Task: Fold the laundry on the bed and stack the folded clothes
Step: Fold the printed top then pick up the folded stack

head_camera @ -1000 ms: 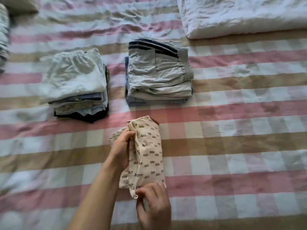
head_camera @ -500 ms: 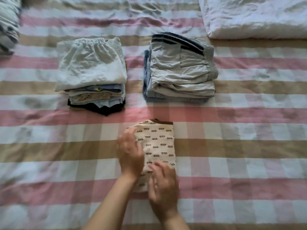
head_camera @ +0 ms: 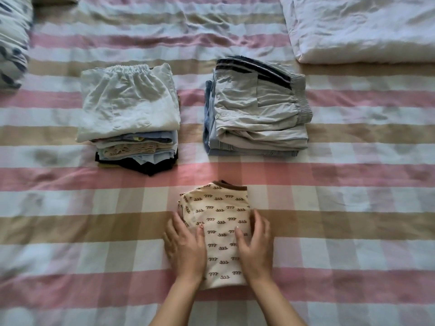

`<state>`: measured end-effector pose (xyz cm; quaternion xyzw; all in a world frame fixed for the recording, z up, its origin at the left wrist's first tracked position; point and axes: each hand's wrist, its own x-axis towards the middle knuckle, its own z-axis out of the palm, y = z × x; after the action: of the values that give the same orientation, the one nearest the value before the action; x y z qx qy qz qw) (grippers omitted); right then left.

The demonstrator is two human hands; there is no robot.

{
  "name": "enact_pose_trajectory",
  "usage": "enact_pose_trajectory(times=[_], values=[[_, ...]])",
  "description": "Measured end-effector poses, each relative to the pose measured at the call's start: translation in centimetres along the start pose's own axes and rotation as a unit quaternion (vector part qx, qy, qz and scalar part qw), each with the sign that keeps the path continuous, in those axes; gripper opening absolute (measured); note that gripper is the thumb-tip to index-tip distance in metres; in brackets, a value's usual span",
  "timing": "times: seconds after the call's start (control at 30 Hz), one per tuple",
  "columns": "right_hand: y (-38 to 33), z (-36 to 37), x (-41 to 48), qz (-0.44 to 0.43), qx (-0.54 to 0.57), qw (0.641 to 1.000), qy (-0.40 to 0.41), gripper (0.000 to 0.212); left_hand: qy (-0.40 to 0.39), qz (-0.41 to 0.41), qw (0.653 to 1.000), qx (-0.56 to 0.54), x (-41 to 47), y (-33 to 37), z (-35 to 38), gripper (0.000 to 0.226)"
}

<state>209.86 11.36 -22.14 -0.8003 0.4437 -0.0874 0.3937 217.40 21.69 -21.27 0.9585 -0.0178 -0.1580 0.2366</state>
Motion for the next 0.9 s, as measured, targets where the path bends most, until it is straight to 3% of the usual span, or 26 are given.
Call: enact_pose_trajectory(times=[0.13,0.23,0.33,0.43,0.73,0.9], values=[[-0.6,-0.3,0.5,0.106,0.066,0.992,-0.005,0.039,-0.012,-0.104,0.981,-0.165,0.4,-0.1,-0.7,0.046],[-0.8,-0.5,1.4,0.142,0.097,0.985,-0.033,0.028,-0.043,-0.154,0.965,-0.208,1.4,-0.2,-0.8,0.026],[-0.8,-1.0,1.9,0.127,0.104,0.980,-0.110,0.011,-0.082,-0.113,0.966,-0.216,1.4,0.0,-0.7,0.019],[-1.4,-2.0,1.7,0.096,0.148,0.976,-0.131,0.010,-0.061,-0.043,0.974,-0.213,0.3,1.4,-1.5,0.027],[-9.6,-10.9,10.9,-0.036,0.245,0.969,0.024,0.008,0.054,0.142,0.945,-0.290,5.2,15.5,-8.2,0.030],[-12.7,-12.6,21.5,-0.085,0.216,0.970,0.065,0.011,0.051,0.158,0.928,-0.334,13.0,23.3,-7.6,0.035]])
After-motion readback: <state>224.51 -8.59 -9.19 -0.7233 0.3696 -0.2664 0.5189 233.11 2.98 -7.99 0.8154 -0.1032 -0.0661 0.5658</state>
